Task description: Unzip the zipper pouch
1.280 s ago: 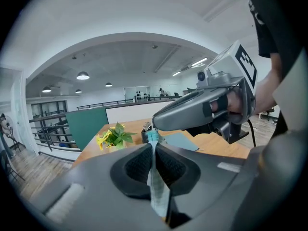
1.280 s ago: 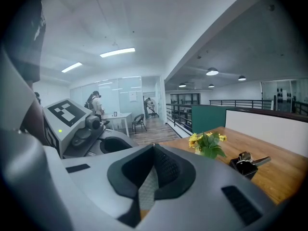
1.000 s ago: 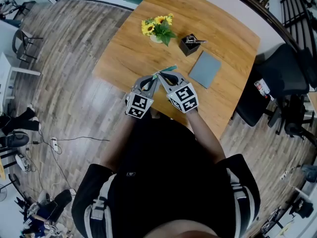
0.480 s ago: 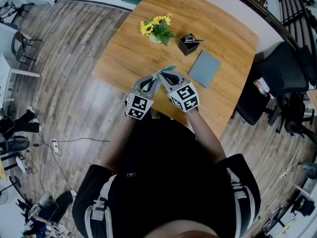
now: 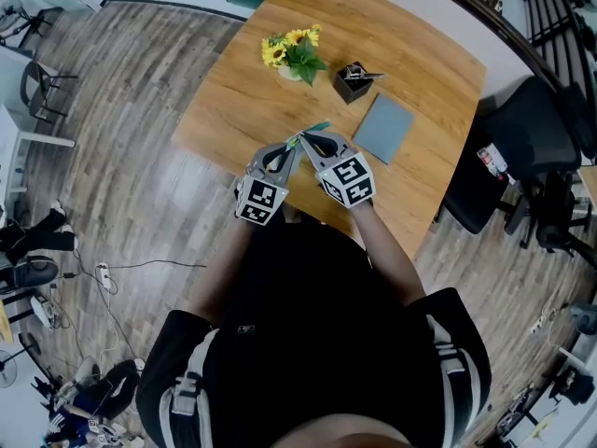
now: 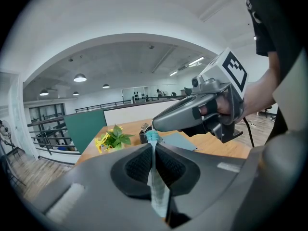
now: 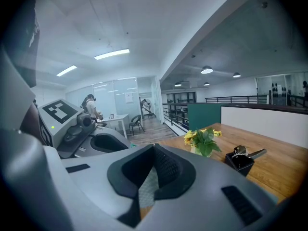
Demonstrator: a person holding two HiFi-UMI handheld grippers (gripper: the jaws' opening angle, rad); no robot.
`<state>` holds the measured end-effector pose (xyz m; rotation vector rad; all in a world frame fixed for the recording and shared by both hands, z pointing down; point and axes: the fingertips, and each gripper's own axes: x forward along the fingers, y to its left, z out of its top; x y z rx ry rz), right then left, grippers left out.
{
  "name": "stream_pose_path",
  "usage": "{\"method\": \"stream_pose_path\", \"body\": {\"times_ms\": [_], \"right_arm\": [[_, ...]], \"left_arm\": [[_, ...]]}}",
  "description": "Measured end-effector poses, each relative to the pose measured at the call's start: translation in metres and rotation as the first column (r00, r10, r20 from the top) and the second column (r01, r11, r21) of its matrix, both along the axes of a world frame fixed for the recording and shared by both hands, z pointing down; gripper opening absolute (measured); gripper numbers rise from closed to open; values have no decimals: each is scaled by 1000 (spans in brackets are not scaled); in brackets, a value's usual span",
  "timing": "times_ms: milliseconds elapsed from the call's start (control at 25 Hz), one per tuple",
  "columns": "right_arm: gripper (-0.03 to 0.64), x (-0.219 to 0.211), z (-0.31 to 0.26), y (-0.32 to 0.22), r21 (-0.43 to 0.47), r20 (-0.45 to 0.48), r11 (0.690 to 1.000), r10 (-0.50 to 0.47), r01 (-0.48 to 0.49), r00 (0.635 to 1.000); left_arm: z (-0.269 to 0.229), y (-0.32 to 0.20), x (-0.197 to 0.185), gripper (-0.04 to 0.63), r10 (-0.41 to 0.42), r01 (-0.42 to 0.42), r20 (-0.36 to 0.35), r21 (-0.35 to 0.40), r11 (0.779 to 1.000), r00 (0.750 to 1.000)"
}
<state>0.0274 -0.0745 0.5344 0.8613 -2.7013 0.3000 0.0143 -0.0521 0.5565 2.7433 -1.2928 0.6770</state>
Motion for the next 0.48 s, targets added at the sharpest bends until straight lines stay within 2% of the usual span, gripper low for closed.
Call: {"method": "stream_pose_path", "body": {"times_ms": [480], "right_arm": [[5,8,10,-2,-16,-3,1000,15,-15,1000]], "left_arm": [[7,5,2,6,5,-5,15,-21,1000,1000]]}}
